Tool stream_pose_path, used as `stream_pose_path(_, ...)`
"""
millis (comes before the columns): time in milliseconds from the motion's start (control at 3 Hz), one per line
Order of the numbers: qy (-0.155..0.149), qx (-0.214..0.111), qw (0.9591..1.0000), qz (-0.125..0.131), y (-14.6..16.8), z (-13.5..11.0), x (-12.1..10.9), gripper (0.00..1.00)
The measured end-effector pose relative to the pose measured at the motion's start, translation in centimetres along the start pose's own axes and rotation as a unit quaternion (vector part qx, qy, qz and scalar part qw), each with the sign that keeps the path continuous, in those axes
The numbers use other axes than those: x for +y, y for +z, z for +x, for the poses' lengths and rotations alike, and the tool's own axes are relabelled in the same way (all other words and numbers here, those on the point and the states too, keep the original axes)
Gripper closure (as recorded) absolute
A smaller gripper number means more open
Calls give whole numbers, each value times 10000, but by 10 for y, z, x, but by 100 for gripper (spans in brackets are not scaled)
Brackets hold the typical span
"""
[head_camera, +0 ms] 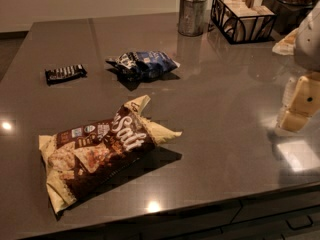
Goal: Pick brown chip bag
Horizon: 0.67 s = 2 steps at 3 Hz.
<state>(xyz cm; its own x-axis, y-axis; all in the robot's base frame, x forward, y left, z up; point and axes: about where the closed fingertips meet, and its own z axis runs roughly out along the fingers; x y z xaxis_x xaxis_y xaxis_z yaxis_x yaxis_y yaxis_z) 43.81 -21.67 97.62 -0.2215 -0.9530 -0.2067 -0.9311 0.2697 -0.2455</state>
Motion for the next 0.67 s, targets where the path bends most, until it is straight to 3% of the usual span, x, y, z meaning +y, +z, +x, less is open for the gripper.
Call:
stream_pose_path(333, 0, 0, 10000, 1, 0, 0, 0, 0)
stream_pose_path(667, -223, -95, 9997, -52, 12, -21, 3, 0)
